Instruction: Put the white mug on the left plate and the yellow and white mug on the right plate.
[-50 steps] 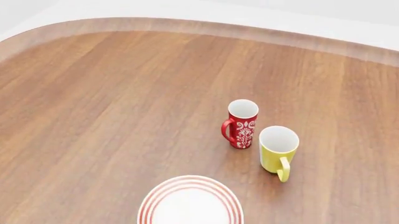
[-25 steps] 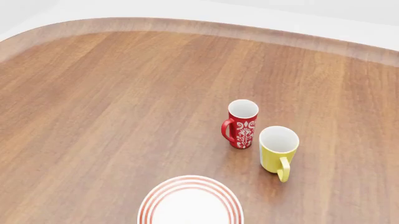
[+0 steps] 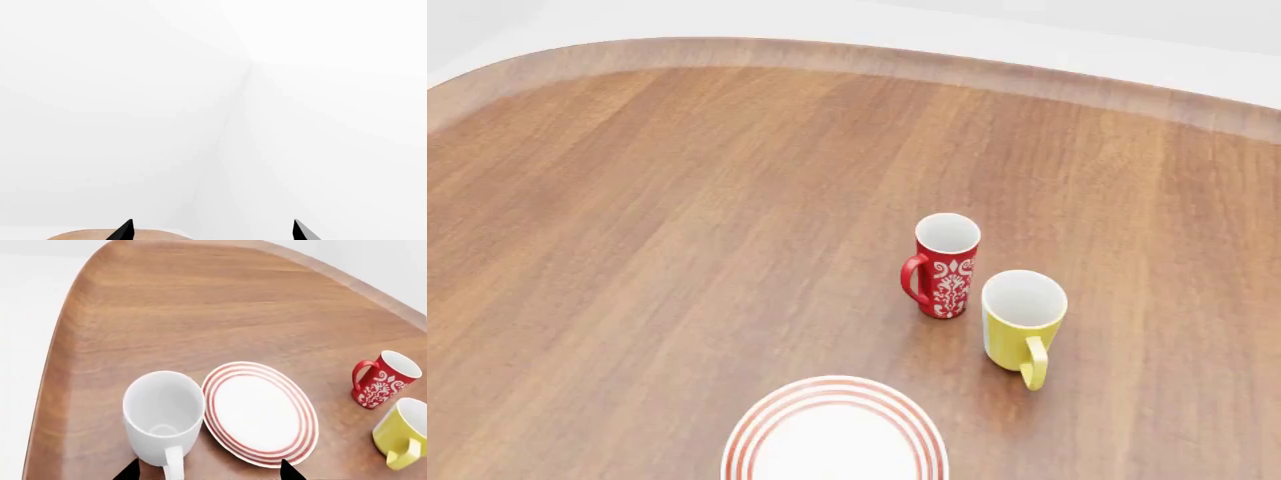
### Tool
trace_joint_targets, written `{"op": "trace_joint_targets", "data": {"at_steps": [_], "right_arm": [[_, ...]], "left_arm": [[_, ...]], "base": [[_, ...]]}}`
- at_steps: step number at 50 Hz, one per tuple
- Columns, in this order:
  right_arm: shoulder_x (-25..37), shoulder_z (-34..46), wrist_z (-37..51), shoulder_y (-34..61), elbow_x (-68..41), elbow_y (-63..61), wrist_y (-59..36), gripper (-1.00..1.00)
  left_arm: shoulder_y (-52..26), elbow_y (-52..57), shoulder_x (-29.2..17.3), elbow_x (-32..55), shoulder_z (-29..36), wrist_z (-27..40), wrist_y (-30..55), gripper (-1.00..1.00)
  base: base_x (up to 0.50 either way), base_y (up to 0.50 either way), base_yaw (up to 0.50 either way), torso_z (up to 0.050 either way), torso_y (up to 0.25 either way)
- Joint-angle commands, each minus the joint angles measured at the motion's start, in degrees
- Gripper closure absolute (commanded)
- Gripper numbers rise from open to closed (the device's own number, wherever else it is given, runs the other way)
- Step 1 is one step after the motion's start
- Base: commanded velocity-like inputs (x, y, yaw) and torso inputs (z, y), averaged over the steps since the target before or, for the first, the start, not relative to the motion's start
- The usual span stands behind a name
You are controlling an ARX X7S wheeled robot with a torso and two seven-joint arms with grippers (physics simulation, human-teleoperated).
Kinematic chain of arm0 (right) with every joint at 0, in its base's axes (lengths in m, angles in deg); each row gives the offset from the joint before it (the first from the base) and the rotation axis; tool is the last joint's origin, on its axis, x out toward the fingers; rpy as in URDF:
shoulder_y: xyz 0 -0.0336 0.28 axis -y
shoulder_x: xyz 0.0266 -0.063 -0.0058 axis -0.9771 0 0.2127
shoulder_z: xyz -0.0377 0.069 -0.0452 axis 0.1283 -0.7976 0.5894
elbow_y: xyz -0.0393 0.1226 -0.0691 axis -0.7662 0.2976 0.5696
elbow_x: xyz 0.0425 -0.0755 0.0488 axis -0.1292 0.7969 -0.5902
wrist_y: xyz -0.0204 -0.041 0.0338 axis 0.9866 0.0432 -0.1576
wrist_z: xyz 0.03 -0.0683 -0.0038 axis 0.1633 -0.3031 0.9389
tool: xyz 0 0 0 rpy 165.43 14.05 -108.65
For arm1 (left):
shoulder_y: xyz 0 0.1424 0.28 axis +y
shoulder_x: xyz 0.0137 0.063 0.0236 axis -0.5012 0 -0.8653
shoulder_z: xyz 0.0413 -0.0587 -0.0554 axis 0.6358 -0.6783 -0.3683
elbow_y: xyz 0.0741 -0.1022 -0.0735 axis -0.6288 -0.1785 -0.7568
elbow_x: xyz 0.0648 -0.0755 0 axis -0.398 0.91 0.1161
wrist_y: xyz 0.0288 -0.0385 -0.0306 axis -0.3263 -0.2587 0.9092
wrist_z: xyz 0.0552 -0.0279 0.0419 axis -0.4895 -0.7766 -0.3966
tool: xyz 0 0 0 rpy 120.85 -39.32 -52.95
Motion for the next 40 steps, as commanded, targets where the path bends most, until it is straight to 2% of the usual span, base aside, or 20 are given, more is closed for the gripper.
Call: {"op": "trace_joint_targets", "data": {"at_steps": [1,40], "right_arm": [[-2.1,6.1,-2.0,2.9,3.2,4.0,0.8,-1.0],[-7.5,16.0,-7.9,9.5,8.7,17.0,2.9,-1.0]], "left_arm": [[0.0,0.1,-0.2,0.0,0.2,0.3,0.0,-1.0],[1.2,0.3,-0.6,0.7,0.2,0.0,-1.5,-1.0]], "base": [[0.0,0.0,0.0,0.0,0.0],[0.0,0.0,0.0,0.0,0.0]]}}
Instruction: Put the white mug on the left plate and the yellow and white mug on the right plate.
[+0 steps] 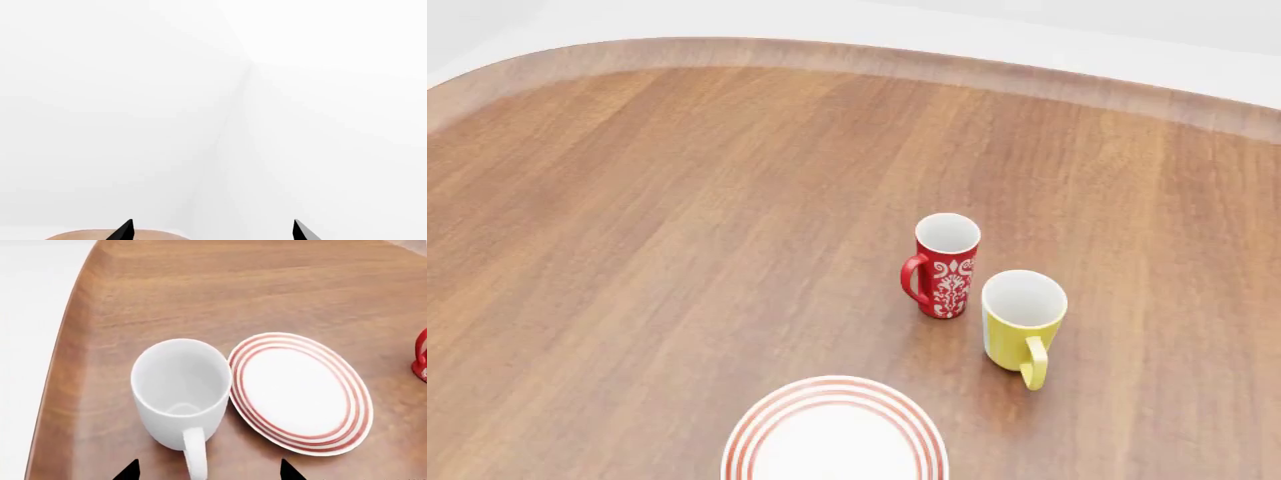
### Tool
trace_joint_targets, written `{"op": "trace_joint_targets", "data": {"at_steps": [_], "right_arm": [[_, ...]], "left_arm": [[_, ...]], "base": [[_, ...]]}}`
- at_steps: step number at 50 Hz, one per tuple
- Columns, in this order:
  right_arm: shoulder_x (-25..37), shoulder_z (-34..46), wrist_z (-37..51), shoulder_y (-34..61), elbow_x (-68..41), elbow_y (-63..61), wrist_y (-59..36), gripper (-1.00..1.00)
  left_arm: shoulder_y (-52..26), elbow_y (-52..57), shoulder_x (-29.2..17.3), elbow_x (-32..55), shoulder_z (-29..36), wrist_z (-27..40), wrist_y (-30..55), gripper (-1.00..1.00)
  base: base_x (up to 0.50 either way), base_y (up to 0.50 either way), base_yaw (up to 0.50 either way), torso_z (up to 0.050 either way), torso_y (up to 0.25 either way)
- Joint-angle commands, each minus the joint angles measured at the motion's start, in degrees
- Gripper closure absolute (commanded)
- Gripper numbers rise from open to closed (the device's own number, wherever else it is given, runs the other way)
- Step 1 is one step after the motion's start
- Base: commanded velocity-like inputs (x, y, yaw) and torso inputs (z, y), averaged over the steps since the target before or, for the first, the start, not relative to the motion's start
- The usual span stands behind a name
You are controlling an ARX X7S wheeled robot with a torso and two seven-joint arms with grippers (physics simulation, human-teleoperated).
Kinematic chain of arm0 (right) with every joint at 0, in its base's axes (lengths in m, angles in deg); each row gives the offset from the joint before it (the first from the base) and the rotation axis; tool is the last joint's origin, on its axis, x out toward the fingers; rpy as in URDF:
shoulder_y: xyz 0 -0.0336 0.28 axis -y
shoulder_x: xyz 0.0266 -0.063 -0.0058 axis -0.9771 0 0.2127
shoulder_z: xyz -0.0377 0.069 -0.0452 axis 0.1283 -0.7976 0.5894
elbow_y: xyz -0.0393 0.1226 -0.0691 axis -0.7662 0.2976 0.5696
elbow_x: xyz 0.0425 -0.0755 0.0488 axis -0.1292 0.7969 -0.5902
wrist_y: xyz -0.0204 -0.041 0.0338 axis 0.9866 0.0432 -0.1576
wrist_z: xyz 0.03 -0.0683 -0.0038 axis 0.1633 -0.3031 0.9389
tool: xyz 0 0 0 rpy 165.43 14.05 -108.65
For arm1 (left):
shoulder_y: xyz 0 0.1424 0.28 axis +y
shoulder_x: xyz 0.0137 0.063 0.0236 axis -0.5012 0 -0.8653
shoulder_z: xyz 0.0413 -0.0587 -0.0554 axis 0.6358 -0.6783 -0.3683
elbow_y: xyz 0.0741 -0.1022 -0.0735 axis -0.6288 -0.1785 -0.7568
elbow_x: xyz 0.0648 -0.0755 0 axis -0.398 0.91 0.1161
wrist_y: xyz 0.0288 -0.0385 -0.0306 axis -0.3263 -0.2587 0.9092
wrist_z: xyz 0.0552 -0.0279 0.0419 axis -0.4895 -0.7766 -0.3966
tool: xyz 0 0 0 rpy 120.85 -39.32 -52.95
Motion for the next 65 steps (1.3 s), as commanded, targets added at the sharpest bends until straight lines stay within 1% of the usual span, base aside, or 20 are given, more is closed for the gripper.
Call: {"op": "trace_joint_targets", "data": {"at_steps": [1,13,25,51,65], "right_arm": [[-1.1,3.5,-2.1,2.2,2.2,3.6,0.3,-1.0],[-1.0,5.0,-5.0,6.7,2.2,4.6,-1.0,-1.0],[-3.2,7.6,-7.6,11.1,3.8,9.7,-0.6,-1.0],[-6.7,11.8,-9.6,9.9,7.0,18.8,5.2,-1.0],[-8.7,13.3,-10.2,11.8,7.7,22.1,4.8,-1.0]], "left_arm": [[0.2,0.1,-0.1,-0.1,0.1,0.0,-0.4,-1.0],[0.1,0.2,-0.4,-0.1,0.2,0.4,-0.4,-1.0],[0.1,0.1,-0.6,0.0,0.1,0.5,-0.6,-1.0],[1.0,0.4,-0.7,0.4,0.0,0.5,-1.4,-1.0],[1.4,0.4,-0.9,0.6,-0.1,0.6,-1.8,-1.0]], "base": [[0.0,0.0,0.0,0.0,0.0],[0.0,0.0,0.0,0.0,0.0],[0.0,0.0,0.0,0.0,0.0],[0.0,0.0,0.0,0.0,0.0],[0.0,0.0,0.0,0.0,0.0]]}}
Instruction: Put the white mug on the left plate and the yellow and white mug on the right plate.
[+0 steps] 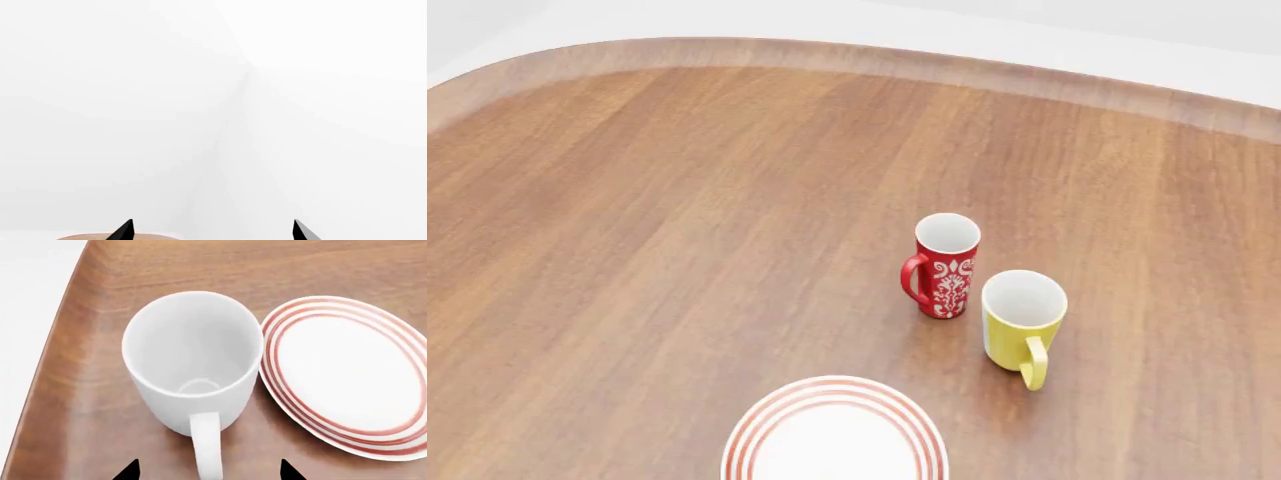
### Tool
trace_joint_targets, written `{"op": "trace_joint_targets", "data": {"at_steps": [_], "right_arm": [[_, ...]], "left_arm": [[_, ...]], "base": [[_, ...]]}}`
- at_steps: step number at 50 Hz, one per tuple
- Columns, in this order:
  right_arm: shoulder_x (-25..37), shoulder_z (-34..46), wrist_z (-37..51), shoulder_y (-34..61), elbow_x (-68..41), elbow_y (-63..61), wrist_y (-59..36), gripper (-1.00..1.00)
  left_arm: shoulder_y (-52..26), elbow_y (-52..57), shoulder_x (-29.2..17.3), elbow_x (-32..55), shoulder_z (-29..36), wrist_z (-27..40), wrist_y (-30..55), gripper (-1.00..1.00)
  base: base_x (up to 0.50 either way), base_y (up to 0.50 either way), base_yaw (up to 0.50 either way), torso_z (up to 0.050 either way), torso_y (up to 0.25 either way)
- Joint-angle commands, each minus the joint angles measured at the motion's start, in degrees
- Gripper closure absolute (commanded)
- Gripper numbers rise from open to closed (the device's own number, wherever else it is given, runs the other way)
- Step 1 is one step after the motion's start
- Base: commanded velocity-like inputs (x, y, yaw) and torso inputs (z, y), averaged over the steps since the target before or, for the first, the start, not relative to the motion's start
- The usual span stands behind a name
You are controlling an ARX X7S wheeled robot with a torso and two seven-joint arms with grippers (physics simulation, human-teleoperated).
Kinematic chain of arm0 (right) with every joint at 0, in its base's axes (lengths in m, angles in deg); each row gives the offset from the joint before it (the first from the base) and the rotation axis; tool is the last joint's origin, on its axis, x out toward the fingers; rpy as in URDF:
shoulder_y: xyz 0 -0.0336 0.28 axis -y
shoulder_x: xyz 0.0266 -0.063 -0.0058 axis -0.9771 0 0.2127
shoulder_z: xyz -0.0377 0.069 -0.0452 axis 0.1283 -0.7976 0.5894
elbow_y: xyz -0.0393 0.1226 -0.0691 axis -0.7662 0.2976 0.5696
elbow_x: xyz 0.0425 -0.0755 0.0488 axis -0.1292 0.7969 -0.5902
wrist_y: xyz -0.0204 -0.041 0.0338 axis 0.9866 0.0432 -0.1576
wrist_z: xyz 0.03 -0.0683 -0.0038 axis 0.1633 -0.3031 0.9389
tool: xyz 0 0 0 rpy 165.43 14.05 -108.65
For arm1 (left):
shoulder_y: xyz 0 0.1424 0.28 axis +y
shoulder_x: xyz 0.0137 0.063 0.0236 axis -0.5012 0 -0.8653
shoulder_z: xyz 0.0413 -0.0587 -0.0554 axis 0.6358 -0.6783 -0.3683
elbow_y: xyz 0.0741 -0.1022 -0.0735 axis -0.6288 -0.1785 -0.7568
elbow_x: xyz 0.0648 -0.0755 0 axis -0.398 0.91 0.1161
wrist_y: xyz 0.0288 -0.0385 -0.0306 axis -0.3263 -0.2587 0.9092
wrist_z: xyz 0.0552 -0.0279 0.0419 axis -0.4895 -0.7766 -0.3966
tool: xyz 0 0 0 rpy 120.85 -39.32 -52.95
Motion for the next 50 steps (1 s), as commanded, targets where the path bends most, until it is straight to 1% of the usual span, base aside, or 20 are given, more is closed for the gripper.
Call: {"op": "trace_joint_targets", "data": {"at_steps": [1,50], "right_arm": [[-1.5,1.3,-0.6,1.3,0.7,2.9,0.2,-1.0],[-4.7,5.3,-2.6,4.1,3.0,10.8,1.4,-1.0]], "left_arm": [[0.3,0.1,-0.2,0.2,-0.1,0.1,-0.3,-1.0],[1.7,0.6,-0.6,1.2,-0.7,0.1,-1.7,-1.0]], "base": [[0.0,0.0,0.0,0.0,0.0],[0.0,0.0,0.0,0.0,0.0]]}}
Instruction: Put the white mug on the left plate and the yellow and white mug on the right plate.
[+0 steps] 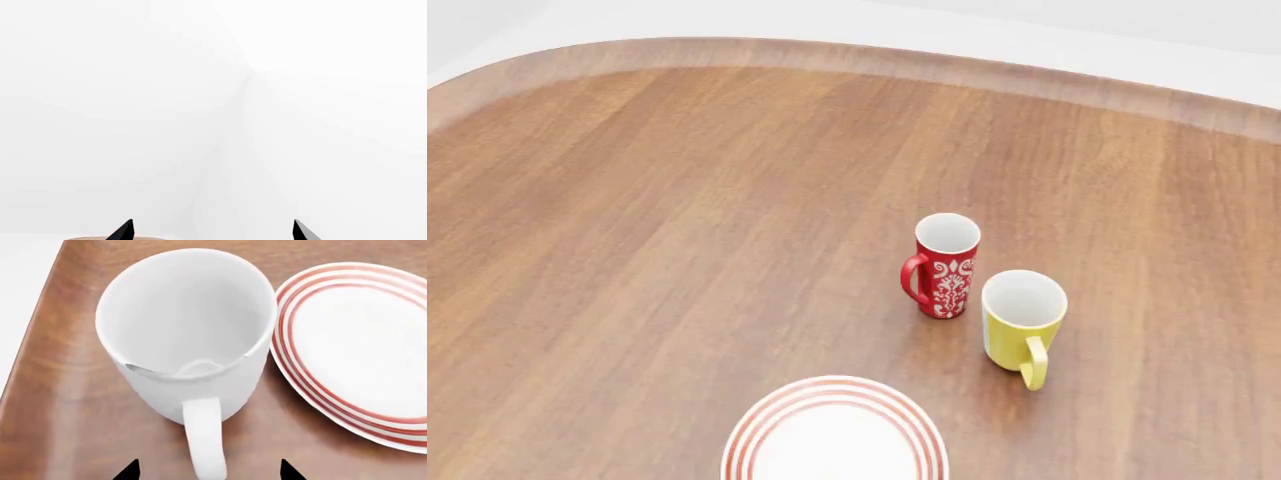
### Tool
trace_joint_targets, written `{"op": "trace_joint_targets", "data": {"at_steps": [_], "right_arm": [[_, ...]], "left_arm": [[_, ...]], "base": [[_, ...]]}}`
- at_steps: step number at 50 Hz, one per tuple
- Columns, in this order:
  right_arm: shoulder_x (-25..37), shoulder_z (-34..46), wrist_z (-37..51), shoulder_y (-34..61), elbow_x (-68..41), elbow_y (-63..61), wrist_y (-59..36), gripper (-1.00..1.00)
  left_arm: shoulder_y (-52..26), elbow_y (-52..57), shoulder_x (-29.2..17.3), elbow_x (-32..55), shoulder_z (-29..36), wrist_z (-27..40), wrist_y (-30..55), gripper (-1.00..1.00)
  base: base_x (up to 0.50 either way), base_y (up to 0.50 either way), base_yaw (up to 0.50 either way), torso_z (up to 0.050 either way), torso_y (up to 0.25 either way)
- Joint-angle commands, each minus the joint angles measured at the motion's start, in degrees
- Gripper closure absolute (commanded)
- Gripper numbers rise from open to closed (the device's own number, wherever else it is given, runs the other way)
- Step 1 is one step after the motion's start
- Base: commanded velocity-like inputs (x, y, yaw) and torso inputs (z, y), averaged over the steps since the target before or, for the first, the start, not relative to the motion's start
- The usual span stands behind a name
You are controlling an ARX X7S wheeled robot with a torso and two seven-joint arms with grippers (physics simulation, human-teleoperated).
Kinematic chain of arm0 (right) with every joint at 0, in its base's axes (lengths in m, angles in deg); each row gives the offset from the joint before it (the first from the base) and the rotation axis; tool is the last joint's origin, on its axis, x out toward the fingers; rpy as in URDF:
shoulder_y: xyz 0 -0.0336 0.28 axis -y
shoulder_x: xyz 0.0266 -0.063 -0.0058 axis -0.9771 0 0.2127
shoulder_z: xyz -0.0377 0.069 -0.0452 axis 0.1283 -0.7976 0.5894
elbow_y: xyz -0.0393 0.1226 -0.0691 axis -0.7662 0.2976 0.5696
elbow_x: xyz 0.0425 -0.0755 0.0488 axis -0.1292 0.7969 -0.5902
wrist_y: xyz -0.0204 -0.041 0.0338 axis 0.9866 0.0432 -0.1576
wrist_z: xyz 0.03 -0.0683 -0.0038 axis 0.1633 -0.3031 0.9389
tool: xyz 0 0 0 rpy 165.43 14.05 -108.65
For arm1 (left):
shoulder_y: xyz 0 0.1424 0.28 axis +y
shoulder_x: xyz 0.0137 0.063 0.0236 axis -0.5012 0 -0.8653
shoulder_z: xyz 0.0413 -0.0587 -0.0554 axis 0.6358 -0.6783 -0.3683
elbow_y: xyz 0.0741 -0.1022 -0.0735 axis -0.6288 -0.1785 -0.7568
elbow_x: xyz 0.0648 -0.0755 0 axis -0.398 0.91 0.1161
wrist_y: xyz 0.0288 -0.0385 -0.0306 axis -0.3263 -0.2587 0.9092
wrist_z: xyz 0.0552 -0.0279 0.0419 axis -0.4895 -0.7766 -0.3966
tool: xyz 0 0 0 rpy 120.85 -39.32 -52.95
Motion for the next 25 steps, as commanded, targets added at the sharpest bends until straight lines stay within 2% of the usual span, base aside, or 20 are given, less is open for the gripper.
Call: {"op": "trace_joint_targets", "data": {"at_steps": [1,22,23,25], "right_arm": [[-0.9,1.3,-0.7,0.7,0.6,1.8,0.2,-1.0],[-1.8,2.3,-1.6,1.4,0.9,4.3,1.3,-1.0],[-1.7,2.2,-1.6,1.3,0.8,4.1,1.2,1.0],[-1.3,2.0,-1.5,1.0,0.4,3.2,1.0,1.0]], "left_arm": [[0.5,0.0,0.0,0.4,-0.3,-0.1,-0.5,-1.0],[1.3,0.3,0.0,0.7,-0.4,-0.2,-1.4,-1.0],[1.3,0.2,0.0,0.7,-0.4,-0.2,-1.4,-1.0],[1.2,0.3,-0.1,0.6,-0.4,-0.1,-1.3,-1.0]], "base": [[0.0,0.0,0.0,0.0,0.0],[0.0,0.0,0.0,0.0,0.0],[0.0,0.0,0.0,0.0,0.0],[0.0,0.0,0.0,0.0,0.0]]}}
